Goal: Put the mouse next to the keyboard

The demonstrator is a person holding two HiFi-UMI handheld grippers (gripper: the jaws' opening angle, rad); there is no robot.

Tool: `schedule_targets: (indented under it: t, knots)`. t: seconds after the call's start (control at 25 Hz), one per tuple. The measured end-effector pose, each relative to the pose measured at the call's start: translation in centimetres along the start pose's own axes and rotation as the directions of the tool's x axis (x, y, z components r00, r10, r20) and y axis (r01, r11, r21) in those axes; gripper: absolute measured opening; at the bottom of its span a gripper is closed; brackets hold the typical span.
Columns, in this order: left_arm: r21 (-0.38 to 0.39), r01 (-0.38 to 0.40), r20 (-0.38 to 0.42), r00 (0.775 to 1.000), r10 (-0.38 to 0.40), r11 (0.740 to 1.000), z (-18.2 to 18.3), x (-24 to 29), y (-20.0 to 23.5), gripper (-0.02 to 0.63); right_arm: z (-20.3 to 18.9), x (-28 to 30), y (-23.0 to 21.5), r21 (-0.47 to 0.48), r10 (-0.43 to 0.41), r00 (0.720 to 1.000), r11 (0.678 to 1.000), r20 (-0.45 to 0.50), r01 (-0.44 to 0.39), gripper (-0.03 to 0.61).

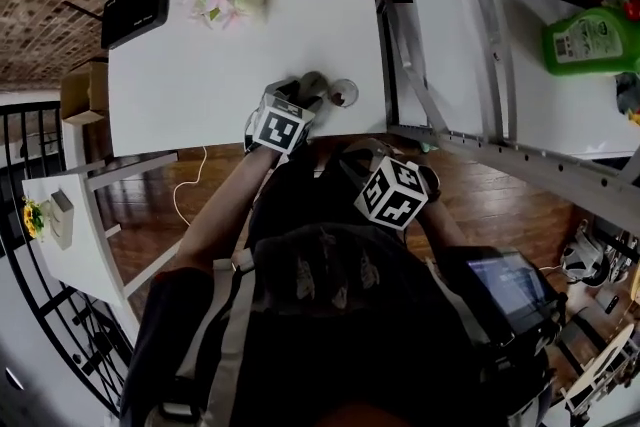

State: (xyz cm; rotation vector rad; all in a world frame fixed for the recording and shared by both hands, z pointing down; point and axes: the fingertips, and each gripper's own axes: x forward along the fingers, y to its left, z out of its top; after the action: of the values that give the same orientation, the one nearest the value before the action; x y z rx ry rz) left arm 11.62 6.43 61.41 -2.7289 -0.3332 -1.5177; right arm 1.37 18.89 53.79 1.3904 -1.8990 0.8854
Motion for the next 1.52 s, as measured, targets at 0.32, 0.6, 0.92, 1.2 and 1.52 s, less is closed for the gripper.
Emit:
schedule_targets:
  t: [0.32,0.6,0.92,1.2,1.52]
  knots:
    - [-0.048,-0.031,0.034,0.999,0.033,0.998,-0.5,-0.6,0.9,0.268,-0.1,0.8,1.1,-0.079,0.035,0.999,0.996,-0.038,-0.038,0.006]
    - [-0.06,-0.039,0.042,0.998,0.042,0.997,-0.5,-0.7,0.9,0.268,-0.1,0.3,0.8,-0.152,0.023,0.997,0.988,-0.067,-0.033,0.006]
    - [-0.071,-0.036,0.075,0.996,0.041,0.997,-0.2,-0.8,0.7,0.268,0.6,-0.2,0.6,-0.151,-0.01,0.999,0.989,-0.048,0.003,0.005]
    - [-0.055,-0.047,0.102,0.993,0.052,0.997,-0.7,-1.1,1.0,0.268,0.9,0.0,0.9,-0.14,0.003,0.999,0.99,-0.04,-0.009,0.006]
    - [-0.03,-0.027,0.103,0.994,0.03,0.999,-1.9,-0.8,2.3,0.267,1.7,0.6,0.8,-0.098,-0.034,0.997,0.995,-0.069,0.027,0.006]
